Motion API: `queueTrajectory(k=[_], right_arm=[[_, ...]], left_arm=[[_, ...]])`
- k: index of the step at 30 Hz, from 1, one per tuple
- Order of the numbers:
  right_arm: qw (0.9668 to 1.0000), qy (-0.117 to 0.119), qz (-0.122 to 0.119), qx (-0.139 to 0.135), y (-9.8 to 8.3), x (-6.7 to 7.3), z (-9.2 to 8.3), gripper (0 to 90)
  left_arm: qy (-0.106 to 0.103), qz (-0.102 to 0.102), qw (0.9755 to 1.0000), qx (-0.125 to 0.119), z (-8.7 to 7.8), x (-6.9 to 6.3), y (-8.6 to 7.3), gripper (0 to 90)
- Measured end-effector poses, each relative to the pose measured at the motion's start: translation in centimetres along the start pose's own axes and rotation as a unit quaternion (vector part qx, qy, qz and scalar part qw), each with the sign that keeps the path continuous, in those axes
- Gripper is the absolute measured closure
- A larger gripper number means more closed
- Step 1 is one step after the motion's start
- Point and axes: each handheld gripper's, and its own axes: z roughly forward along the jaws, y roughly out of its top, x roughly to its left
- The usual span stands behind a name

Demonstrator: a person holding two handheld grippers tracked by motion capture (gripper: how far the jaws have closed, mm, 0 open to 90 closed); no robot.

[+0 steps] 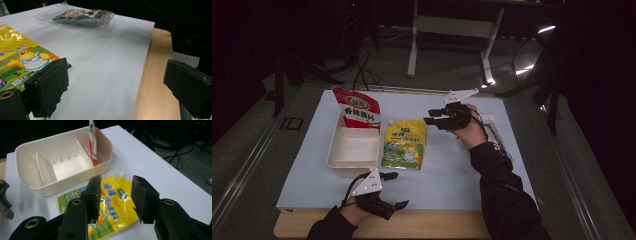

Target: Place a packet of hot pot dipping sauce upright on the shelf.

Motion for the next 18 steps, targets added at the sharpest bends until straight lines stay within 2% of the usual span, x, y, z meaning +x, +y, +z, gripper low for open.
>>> queueTrajectory(k=[7, 11, 14, 18], right_arm=[[0.9995, -0.029, 0.013, -0.002, -2.0, -1.3, -3.1, 59.2], [0.9986, -0.050, 0.014, 0.006, -3.2, -1.8, -4.8, 58.3], [0.9983, -0.055, 0.021, 0.008, -4.0, -2.2, -5.5, 58.7], [0.9966, -0.073, 0.034, 0.014, -5.7, -2.8, -7.1, 58.5]], left_arm=[[0.000, 0.000, 1.0000, 0.000, 0.0, 0.0, 0.0, 6.6], [0.001, 0.001, 1.0000, 0.001, 0.0, 0.0, 0.0, 6.6], [0.001, 0.001, 1.0000, 0.001, 0.1, 0.0, 0.0, 6.6], [0.000, 0.001, 1.0000, 0.002, 0.1, 0.0, 0.1, 6.6]])
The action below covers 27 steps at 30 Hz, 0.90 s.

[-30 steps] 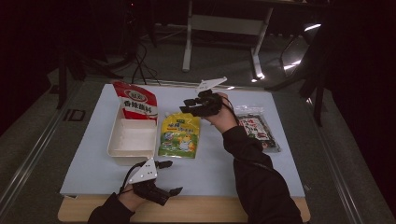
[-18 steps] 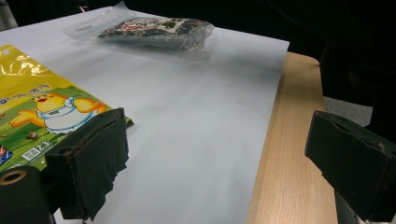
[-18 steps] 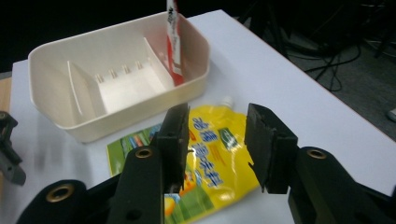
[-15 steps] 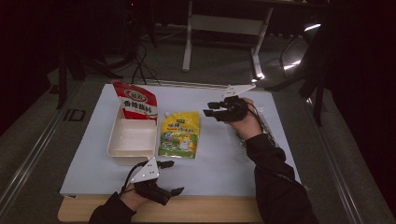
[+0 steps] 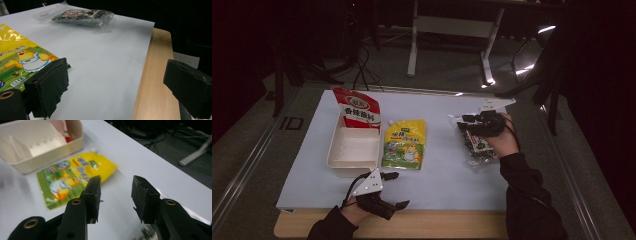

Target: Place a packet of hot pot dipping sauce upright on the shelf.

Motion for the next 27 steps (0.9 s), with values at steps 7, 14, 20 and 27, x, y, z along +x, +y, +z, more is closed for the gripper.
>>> queueTrajectory(k=[7, 14, 20, 27], right_arm=[[0.9996, -0.022, 0.017, 0.000, -1.9, -1.2, -2.1, 58.5], [0.9985, -0.043, 0.033, 0.007, -3.6, -2.3, -3.3, 58.6], [0.9974, -0.054, 0.048, 0.007, -4.8, -3.1, -3.7, 58.8], [0.9963, -0.065, 0.055, 0.001, -5.5, -3.8, -4.0, 59.6]], left_arm=[[-0.001, 0.001, 1.0000, 0.001, 0.1, -0.1, 0.0, 6.6], [0.000, 0.001, 1.0000, 0.002, 0.2, 0.0, 0.0, 6.6], [-0.001, 0.001, 1.0000, 0.002, 0.2, 0.0, 0.1, 6.6], [-0.001, 0.001, 1.0000, 0.000, 0.1, 0.0, 0.1, 6.6]])
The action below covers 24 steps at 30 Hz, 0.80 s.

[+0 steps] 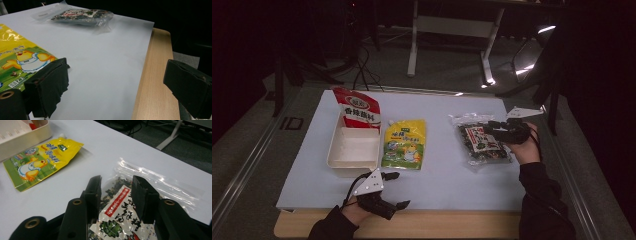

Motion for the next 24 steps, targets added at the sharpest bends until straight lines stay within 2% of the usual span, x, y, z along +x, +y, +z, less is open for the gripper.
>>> queueTrajectory(k=[2, 4, 9, 12, 14, 18, 21, 24], right_arm=[[1.0000, -0.002, 0.002, 0.000, -0.1, -0.1, 0.0, 59.6], [0.9998, -0.014, 0.014, 0.004, -1.0, -1.1, 0.1, 60.8], [0.9992, -0.029, 0.027, 0.010, -2.2, -2.1, 0.4, 64.5], [0.9975, -0.049, 0.048, 0.017, -3.2, -3.4, 0.4, 82.3], [0.9961, -0.058, 0.060, 0.027, -3.8, -4.2, 0.5, 89.7], [0.9923, -0.083, 0.083, 0.039, -5.1, -5.6, 0.9, 90.0], [0.9885, -0.113, 0.085, 0.052, -5.7, -6.5, 1.3, 90.0], [0.9872, -0.121, 0.089, 0.055, -6.1, -7.0, 1.6, 90.0]], left_arm=[[-0.001, 0.000, 1.0000, -0.001, 0.0, 0.0, 0.1, 6.6], [-0.001, 0.000, 1.0000, 0.000, 0.1, 0.0, 0.0, 6.6], [0.000, 0.000, 1.0000, 0.001, 0.0, 0.0, 0.0, 6.6], [0.000, 0.000, 1.0000, -0.001, 0.0, 0.0, 0.0, 6.6], [0.001, -0.002, 1.0000, 0.000, 0.0, -0.1, 0.0, 6.6], [0.004, -0.002, 1.0000, 0.001, -0.2, -0.2, -0.1, 6.6], [0.007, -0.003, 1.0000, 0.001, -0.4, -0.2, -0.2, 6.6], [0.011, -0.006, 0.9999, 0.001, -0.5, -0.2, -0.3, 6.6]])
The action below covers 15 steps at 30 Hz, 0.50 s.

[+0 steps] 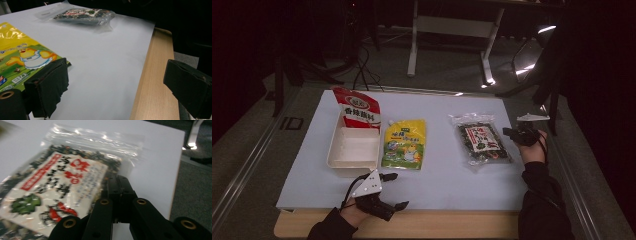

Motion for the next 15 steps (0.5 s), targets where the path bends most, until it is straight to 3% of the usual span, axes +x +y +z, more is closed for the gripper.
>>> queueTrajectory(k=[9, 15], right_arm=[[0.9989, -0.032, 0.004, 0.033, -0.9, -1.1, 2.3, 90.0], [0.9981, -0.034, 0.024, 0.045, -1.5, -1.6, 3.1, 90.0]], left_arm=[[0.010, -0.004, 0.9999, 0.002, -0.6, -0.1, -0.3, 6.6], [0.015, -0.007, 0.9999, 0.002, -0.8, -0.1, -0.5, 6.6]])
